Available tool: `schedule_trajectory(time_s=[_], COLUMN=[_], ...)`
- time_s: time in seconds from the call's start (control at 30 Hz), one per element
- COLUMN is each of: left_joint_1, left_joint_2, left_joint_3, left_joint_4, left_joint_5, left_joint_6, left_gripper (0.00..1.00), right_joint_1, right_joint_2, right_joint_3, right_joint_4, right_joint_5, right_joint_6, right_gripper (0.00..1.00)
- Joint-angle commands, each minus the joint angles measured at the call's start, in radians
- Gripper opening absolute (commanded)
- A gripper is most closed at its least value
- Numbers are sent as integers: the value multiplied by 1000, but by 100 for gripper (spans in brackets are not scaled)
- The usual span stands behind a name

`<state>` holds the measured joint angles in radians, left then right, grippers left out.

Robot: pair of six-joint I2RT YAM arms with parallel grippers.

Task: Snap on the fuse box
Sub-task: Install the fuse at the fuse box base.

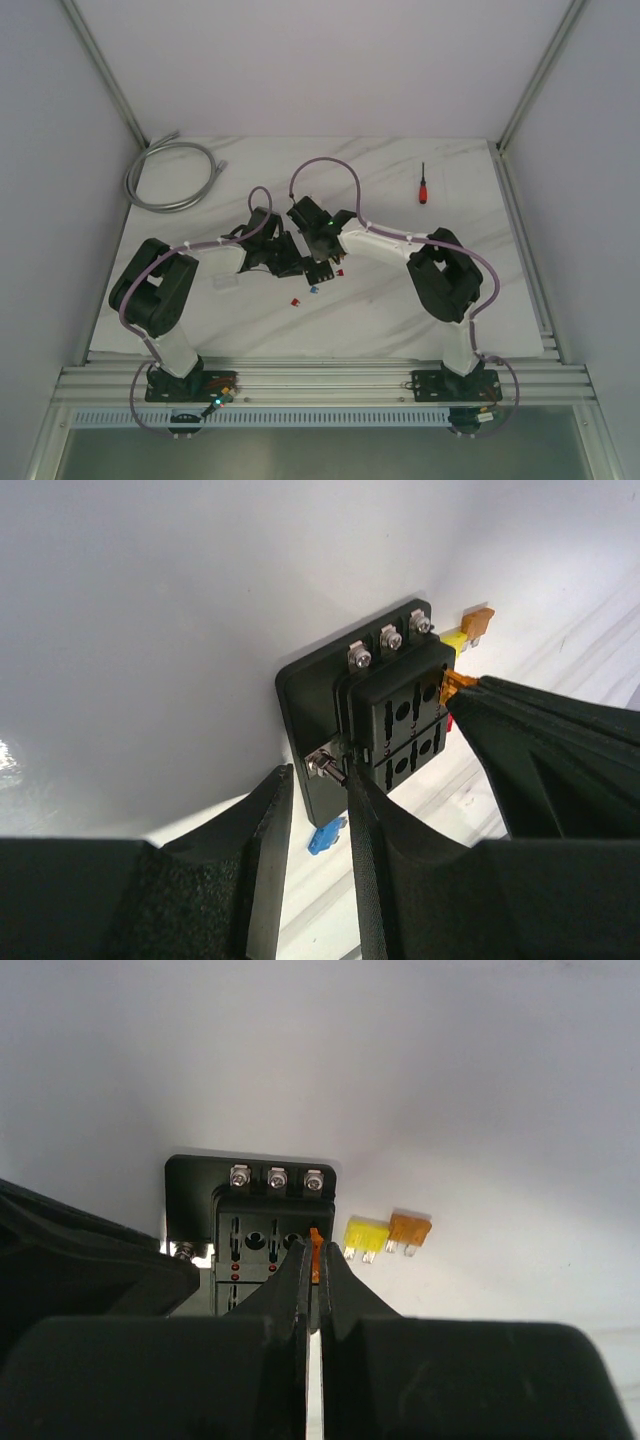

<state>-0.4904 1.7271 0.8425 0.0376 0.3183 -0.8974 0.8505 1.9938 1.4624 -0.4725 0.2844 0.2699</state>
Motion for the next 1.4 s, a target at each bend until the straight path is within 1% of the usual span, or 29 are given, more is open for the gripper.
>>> schedule_trajectory(time_s=[0.0,0.23,0.4,0.6,0.7,0.87,1.0,1.37], left_joint_1=[-6,-20,-28,-28,-28,-28,-28,-28], left_joint_2=[-7,-18,-20,-19,-17,-17,-15,-8], left_joint_3=[-1,4,1,4,6,8,9,10], left_joint_4=[-2,-3,-3,-3,-2,-4,-2,-2], left_joint_5=[16,27,29,30,30,30,30,30], left_joint_6=[-8,-11,-14,-12,-12,-11,-11,-12], left_gripper=[38,38,39,39,39,39,39,39], right_joint_1=[4,4,3,3,1,-4,-7,-22], right_joint_2=[-9,-33,-37,-61,-61,-56,-58,-30], right_joint_3=[-57,0,18,21,31,38,39,20], right_joint_4=[-159,-151,-143,-142,-141,-143,-145,-160], right_joint_5=[-40,-9,-11,-23,-32,-39,-40,-52], right_joint_6=[60,93,119,123,128,139,144,161], right_gripper=[5,18,30,32,30,23,20,1])
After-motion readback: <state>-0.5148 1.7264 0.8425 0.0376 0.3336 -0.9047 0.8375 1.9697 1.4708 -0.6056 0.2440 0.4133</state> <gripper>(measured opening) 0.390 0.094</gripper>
